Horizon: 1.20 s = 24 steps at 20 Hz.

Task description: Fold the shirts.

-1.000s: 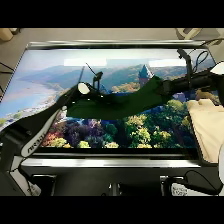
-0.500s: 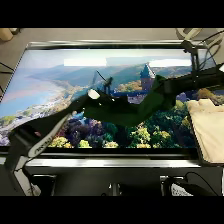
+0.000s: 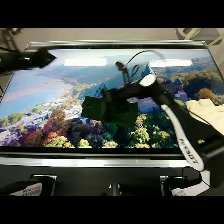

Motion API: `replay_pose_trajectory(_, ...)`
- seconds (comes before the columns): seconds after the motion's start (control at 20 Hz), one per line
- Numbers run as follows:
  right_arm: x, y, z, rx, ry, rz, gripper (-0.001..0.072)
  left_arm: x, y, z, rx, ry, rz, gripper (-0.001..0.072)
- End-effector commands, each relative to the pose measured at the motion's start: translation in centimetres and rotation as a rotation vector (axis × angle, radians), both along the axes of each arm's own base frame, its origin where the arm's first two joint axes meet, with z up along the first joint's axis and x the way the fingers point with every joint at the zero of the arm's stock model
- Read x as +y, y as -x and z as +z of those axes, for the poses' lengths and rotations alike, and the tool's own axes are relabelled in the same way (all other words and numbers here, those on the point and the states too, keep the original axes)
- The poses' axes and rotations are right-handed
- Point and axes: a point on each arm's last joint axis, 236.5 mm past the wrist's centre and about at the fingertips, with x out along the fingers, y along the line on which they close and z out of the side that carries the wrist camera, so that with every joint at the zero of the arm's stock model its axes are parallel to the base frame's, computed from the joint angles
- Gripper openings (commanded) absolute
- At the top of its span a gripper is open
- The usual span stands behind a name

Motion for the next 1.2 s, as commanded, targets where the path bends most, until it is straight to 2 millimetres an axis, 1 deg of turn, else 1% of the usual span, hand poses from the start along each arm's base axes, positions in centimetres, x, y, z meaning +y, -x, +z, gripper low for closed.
replay_pose_trajectory(0.0,5.6,2.2,-5.4,0.11,-0.063,0.051,0.0698,4.8,4.0,5.5,-0.094,-0.088,0.086,0.0022)
replay_pose_trajectory(0.05,4.5,2.6,-5.9,0.123,-0.041,0.082,0.0693,4.9,4.6,5.7,-0.098,-0.109,0.08,0.0022)
replay_pose_trajectory(0.1,2.4,2.7,-5.8,0.126,-0.007,0.119,0.0694,4.8,5.0,5.6,-0.092,-0.127,0.068,0.0022)
replay_pose_trajectory(0.15,-0.4,2.3,-5.7,0.122,0.039,0.128,0.0694,4.9,5.3,5.2,-0.074,-0.141,0.062,0.0022)
replay_pose_trajectory(0.25,-7.9,0.8,-5.1,0.124,0.176,0.085,0.0693,5.4,5.4,4.2,-0.05,-0.168,0.067,0.0022)
replay_pose_trajectory(0.3,-12.7,0.1,-5.1,0.124,0.276,0.039,0.0693,5.4,5.4,3.7,-0.042,-0.174,0.065,0.0022)
replay_pose_trajectory(0.35,-17.7,-0.3,-5.6,0.137,0.397,-0.013,0.0693,5.4,5.4,3.2,-0.031,-0.174,0.063,0.0022)
replay_pose_trajectory(0.4,-21.9,-0.1,-6.5,0.179,0.506,-0.065,0.0688,5.4,5.4,2.8,-0.021,-0.173,0.061,0.0022)
replay_pose_trajectory(0.45,-25.1,0.5,-7.7,0.243,0.583,-0.119,0.0679,5.2,5.5,2.4,-0.012,-0.173,0.056,0.0022)
replay_pose_trajectory(0.5,-26.4,1.3,-9.2,0.299,0.603,-0.157,0.0657,4.9,5.5,2.0,-0.006,-0.172,0.049,0.0022)
replay_pose_trajectory(0.55,-26.0,1.6,-10.5,0.326,0.576,-0.186,0.0643,4.5,5.5,1.7,0.0,-0.171,0.04,0.0022)
replay_pose_trajectory(0.6,-24.3,1.7,-11.5,0.351,0.493,-0.222,0.063,4.1,5.6,1.5,0.005,-0.171,0.031,0.0022)
replay_pose_trajectory(0.7,-19.8,0.9,-12.5,0.388,0.284,-0.285,0.0621,3.2,5.7,1.1,0.01,-0.17,0.009,0.0022)
replay_pose_trajectory(0.75,-18.0,0.7,-12.9,0.403,0.221,-0.299,0.0618,2.5,5.8,1.1,0.009,-0.169,-0.005,0.0022)
replay_pose_trajectory(0.8,-16.9,0.6,-13.4,0.418,0.199,-0.301,0.0609,1.8,6.0,1.1,0.008,-0.17,-0.023,0.0022)
replay_pose_trajectory(0.85,-16.1,0.2,-13.9,0.419,0.183,-0.318,0.0486,1.1,6.1,1.1,0.007,-0.171,-0.039,0.0022)
replay_pose_trajectory(0.9,-15.6,0.0,-13.8,0.428,0.161,-0.326,0.0217,0.6,6.2,1.1,0.006,-0.17,-0.051,0.0022)
replay_pose_trajectory(0.95,-15.5,-0.5,-13.2,0.423,0.133,-0.337,0.0026,0.2,6.3,1.1,0.005,-0.171,-0.058,0.0022)
replay_pose_trajectory(1.0,-15.5,-1.5,-11.6,0.363,0.093,-0.31,0.0016,0.2,6.2,1.0,0.006,-0.171,-0.059,0.0022)
replay_pose_trajectory(1.05,-16.0,-2.6,-8.9,0.266,0.045,-0.255,0.0017,0.2,6.2,1.0,0.007,-0.171,-0.058,0.0022)
replay_pose_trajectory(1.1,-17.2,-3.7,-5.4,0.179,0.011,-0.224,0.0016,0.3,6.2,1.0,0.006,-0.171,-0.057,0.0022)
replay_pose_trajectory(1.15,-18.9,-4.6,-1.8,0.108,-0.005,-0.217,0.0016,0.4,6.2,1.0,0.007,-0.178,-0.055,0.0022)
